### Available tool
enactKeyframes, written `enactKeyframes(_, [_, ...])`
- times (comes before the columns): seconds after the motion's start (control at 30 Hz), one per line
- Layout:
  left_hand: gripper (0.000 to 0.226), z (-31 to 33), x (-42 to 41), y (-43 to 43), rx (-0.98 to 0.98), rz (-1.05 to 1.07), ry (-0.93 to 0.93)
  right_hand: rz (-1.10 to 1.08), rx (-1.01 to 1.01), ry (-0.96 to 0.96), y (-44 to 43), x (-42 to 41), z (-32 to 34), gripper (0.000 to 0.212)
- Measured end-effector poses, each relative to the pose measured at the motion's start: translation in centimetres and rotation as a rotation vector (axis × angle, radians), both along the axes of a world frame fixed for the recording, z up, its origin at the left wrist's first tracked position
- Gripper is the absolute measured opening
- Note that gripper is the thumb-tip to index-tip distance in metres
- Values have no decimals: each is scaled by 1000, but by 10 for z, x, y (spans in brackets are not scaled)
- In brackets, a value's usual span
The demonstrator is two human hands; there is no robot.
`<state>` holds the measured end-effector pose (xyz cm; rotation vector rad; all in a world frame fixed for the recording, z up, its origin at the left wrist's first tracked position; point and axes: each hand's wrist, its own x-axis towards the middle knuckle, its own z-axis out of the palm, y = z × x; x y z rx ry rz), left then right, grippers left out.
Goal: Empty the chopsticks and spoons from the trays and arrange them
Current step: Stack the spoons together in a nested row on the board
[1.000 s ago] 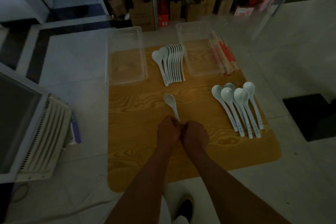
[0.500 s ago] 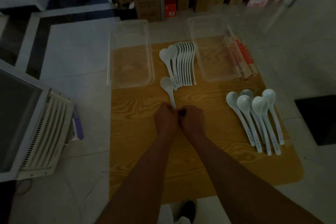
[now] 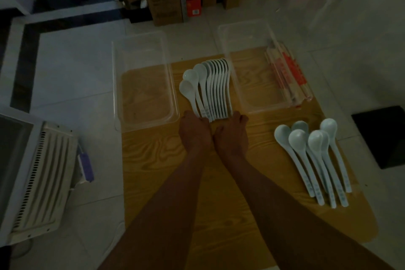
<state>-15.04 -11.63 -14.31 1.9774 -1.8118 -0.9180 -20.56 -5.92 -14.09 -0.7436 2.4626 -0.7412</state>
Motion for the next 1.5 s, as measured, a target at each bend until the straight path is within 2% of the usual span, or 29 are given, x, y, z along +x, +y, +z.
enactKeyframes(0.2, [19,-2,-13,-24,-43,8,-9,5,-10,-29,-24,-6,2,76])
enactKeyframes(0.3, [19,-3,-18,-31,-82,-24,-40,12,-12,-8,-30,-9,-1,65])
enactKeyframes(0.63, [19,-11,-17,-39,-97,-78,66,47,-39,17,-28,-13,-10,61])
enactKeyframes(1.0, [23,-12,-16,-36,-88,-28,135,78,-48,11,-14,-11,-14,58])
enactKeyframes(1.37, [26,-3,-10,-28,-31,-136,11,105,-48,97,27,-8,-13,52])
enactKeyframes(1.5, [40,5,-10,-17,-85,-196,-6,97,-15,107,49,-14,-5,44])
